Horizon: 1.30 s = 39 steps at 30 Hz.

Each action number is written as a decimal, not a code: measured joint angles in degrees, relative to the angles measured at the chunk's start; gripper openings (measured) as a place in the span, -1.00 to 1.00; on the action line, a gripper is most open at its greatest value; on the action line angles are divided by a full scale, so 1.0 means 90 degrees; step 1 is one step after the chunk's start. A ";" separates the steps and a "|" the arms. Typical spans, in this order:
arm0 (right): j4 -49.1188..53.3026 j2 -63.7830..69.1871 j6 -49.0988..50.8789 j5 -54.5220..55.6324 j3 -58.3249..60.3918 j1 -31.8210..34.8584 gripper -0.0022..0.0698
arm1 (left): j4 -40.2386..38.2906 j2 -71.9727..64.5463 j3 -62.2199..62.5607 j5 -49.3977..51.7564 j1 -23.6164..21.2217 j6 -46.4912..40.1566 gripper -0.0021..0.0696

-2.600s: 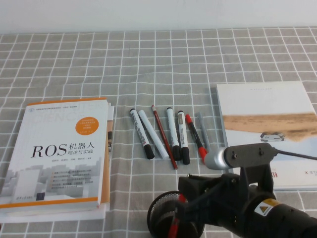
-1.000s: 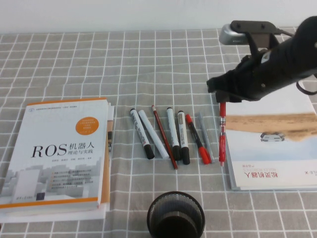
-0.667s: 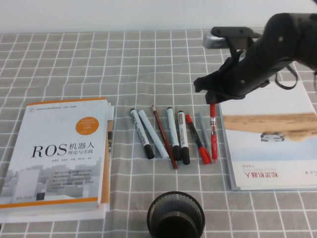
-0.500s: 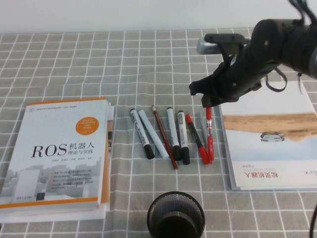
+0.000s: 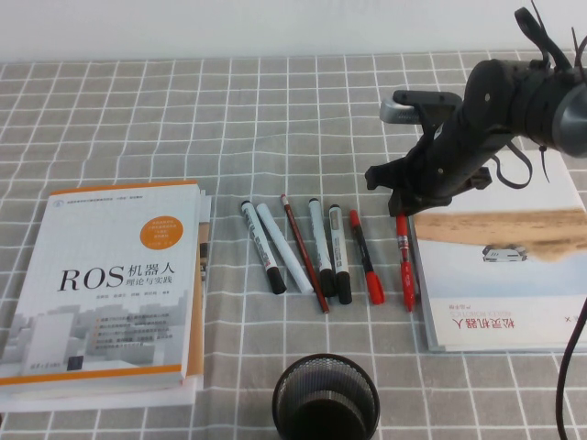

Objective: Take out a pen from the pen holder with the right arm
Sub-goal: 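Take a marker out of the pen holder and lay it on the table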

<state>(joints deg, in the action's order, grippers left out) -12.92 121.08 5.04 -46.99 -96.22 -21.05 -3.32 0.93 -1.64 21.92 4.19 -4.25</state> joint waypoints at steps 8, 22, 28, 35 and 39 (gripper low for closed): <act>-0.0016 0.0015 0.0000 -0.0071 -0.0009 0.0000 -0.49 | 0.0000 0.0000 0.0000 0.0000 0.0000 0.0000 -0.95; -0.0300 -0.0023 -0.0023 -0.0721 -0.0161 0.0002 -0.22 | 0.0000 0.0000 0.0000 0.0000 0.0000 0.0000 -0.95; -0.0256 -0.0619 -0.0034 -0.1111 -0.0247 0.0002 -0.73 | 0.0000 0.0000 0.0000 0.0000 0.0000 0.0000 -0.95; 0.0024 -0.1700 -0.0036 -0.1608 -0.0247 0.0002 -0.88 | 0.0000 0.0000 0.0000 0.0000 0.0000 0.0000 -0.95; 0.0134 -0.2368 -0.0119 -0.1839 -0.0247 0.0002 -0.95 | 0.0000 0.0000 0.0000 0.0000 0.0000 0.0000 -0.95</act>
<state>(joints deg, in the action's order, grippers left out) -11.71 99.77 3.97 -63.54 -98.44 -21.04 -3.32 0.93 -1.64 21.92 4.19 -4.25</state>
